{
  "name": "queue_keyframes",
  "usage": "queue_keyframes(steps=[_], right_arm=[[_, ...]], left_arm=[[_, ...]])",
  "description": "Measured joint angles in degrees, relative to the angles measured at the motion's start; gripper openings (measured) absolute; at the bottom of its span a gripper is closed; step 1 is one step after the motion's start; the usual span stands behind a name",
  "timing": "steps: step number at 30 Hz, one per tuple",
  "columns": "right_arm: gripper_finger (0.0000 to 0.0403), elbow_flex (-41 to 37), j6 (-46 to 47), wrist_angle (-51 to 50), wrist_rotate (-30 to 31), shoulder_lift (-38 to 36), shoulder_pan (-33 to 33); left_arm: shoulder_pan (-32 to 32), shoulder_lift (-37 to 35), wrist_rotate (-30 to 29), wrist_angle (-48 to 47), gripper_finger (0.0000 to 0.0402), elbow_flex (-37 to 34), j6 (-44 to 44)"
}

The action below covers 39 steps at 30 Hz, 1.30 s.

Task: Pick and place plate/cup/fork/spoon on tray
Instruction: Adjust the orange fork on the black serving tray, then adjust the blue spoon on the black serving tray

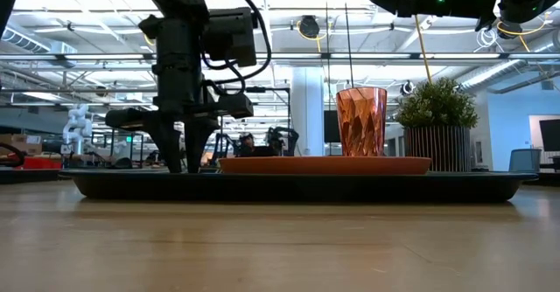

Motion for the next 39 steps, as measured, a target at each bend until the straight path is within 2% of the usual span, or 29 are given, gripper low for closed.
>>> queue_keyframes(steps=[11, 27, 39], right_arm=[[0.0118, 0.0, -0.1, 0.2, 0.0, 0.0, 0.0], [0.0118, 0.0, -0.1, 0.4, 0.0, 0.0, 0.0], [0.0118, 0.0, -0.2, 0.7, 0.0, 0.0, 0.0]], left_arm=[[-1.2, 0.0, 0.3, 0.0, 0.0083, 0.0, -2.2], [-1.2, 0.0, -2.8, 0.0, 0.0083, 0.0, -3.9], [-1.2, -3.2, -3.0, 0.5, 0.0083, -0.2, -3.4]])
